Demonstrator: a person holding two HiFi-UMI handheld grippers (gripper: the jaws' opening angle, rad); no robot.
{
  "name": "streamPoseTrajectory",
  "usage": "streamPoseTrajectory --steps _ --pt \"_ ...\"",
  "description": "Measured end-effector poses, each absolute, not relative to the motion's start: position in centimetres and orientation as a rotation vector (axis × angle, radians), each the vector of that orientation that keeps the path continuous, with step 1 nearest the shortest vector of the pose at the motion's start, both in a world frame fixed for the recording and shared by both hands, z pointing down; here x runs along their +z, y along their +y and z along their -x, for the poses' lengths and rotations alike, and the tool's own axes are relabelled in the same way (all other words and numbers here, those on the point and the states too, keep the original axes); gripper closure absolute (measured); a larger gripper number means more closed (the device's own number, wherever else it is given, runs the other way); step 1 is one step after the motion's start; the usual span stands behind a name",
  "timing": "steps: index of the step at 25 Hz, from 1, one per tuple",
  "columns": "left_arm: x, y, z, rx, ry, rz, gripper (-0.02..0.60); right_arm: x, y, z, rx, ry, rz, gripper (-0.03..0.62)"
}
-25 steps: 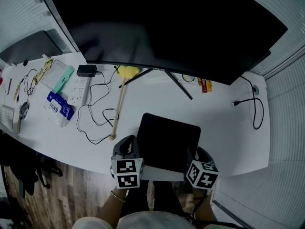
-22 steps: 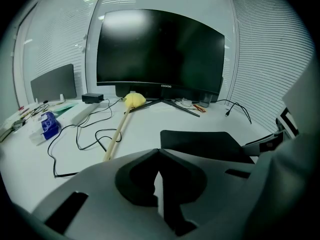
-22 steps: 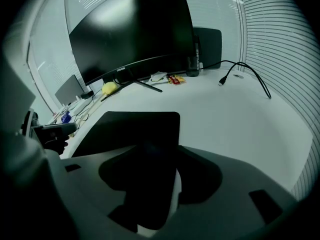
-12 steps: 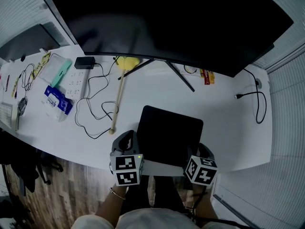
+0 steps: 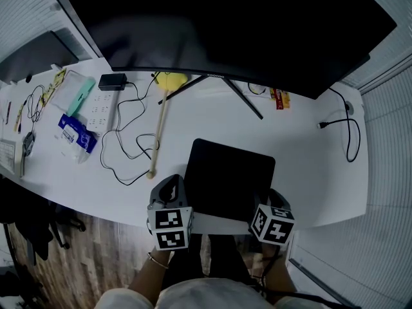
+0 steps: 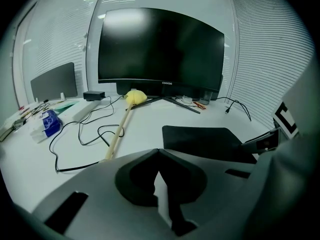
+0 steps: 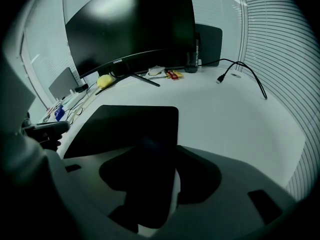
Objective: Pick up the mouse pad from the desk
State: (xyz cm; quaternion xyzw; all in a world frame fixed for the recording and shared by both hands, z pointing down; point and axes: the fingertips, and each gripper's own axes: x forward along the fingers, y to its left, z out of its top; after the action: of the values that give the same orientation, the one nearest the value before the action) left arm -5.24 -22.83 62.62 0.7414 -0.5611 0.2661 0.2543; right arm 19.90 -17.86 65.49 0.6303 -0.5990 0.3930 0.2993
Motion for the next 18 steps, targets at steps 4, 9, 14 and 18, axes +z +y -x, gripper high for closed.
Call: streamPoseTrajectory --steps 4,9,14,18 --pt "62.6 -22.6 5.1 0.719 -1.519 -2.017 0.577 65.5 -17.9 -19.8 1.049 -1.593 -1.667 0.385" --pt "62.3 -22.4 4.9 0.713 -1.509 -2.022 0.577 65.4 -17.9 -19.3 1.058 -1.607 -1.656 0.442" --pt "62.3 -22.3 5.2 0.704 -1.527 -2.019 0.577 65.2 -18.0 -18.4 1.086 -1.672 -1.607 0.522" --pt "62.2 -22.2 5.2 0.700 -1.532 -2.015 0.577 65.2 -18.1 -18.2 1.088 -1.693 -1.589 0.531"
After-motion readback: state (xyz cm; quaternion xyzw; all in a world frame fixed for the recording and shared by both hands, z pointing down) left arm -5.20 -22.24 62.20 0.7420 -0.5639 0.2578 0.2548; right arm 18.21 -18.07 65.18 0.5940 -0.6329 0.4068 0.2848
